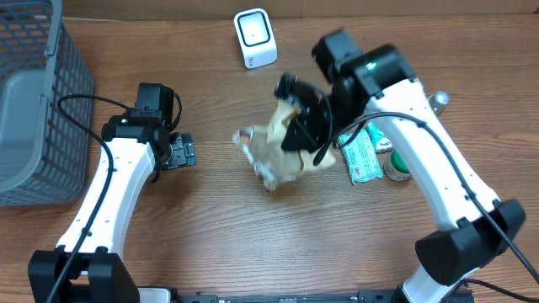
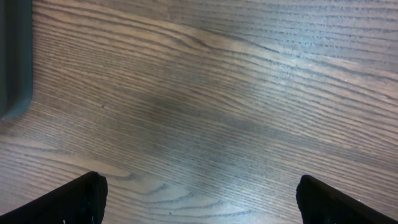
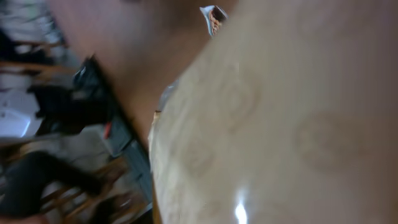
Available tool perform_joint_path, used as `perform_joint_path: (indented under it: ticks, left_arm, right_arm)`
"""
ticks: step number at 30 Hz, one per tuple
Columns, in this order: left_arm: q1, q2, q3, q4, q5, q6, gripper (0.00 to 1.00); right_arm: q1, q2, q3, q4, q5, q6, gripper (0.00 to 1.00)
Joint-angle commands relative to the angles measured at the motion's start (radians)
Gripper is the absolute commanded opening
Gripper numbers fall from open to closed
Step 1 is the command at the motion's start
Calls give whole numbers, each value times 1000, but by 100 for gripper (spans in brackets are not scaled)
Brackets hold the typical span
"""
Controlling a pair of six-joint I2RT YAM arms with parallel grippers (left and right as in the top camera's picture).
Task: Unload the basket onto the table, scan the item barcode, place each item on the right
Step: 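Carry the bag up toward the white scanner with the right gripper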
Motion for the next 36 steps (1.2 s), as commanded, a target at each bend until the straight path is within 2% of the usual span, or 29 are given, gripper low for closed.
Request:
perform_joint_path:
  ticks: [1,4,7,14,20,28,36]
  left_arm:
    - [3,6,6,-2,-14,-14,100]
    - [3,6,6,-2,-14,-14,100]
    - [3,6,6,-2,-14,-14,100]
    - [3,6,6,-2,-14,-14,99]
    - [3,6,6,-2,-14,-14,100]
    - [3,6,6,-2,-14,-14,100]
    - [3,6,6,-2,-14,-14,99]
  right_arm:
    - [-3,-35,207,0,148,64,3]
    - [-3,-35,343,16,235,63,3]
    - [-3,-35,405,53,335,51,4]
    - [-3,-20,390,146,409,-125,4]
    - [-3,22,367,222,434,-127,4]
    - [-3,164,367,326,466,-157,4]
    - [0,320,367,555,564,-161,4]
